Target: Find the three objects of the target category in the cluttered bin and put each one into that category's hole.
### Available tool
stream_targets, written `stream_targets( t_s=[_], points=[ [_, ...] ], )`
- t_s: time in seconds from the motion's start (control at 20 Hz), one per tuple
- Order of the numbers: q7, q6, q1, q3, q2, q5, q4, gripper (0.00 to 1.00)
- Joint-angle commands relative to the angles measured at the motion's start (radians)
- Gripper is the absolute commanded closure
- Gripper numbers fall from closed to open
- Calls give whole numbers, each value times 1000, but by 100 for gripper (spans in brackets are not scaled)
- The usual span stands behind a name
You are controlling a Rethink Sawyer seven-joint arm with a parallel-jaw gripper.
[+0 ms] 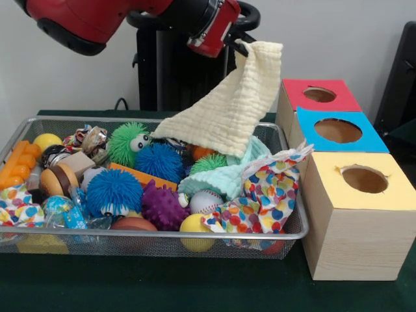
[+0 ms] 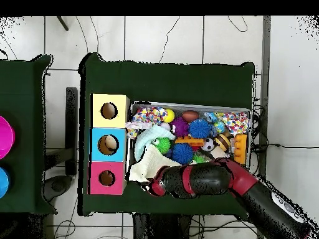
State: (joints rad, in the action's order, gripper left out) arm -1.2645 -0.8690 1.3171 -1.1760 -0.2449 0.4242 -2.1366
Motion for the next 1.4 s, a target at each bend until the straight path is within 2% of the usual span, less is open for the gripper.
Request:
stream_targets(
  t_s=[0.05, 0.4, 0.95, 1.4],
  points=[
    [125, 89, 28, -97, 94, -8, 31, 100],
    [107, 196, 64, -155, 170, 16, 23, 100],
    [106, 314, 34, -111, 80, 165, 60, 100],
    [58, 376, 33, -102, 51, 233, 57, 100]
  ],
)
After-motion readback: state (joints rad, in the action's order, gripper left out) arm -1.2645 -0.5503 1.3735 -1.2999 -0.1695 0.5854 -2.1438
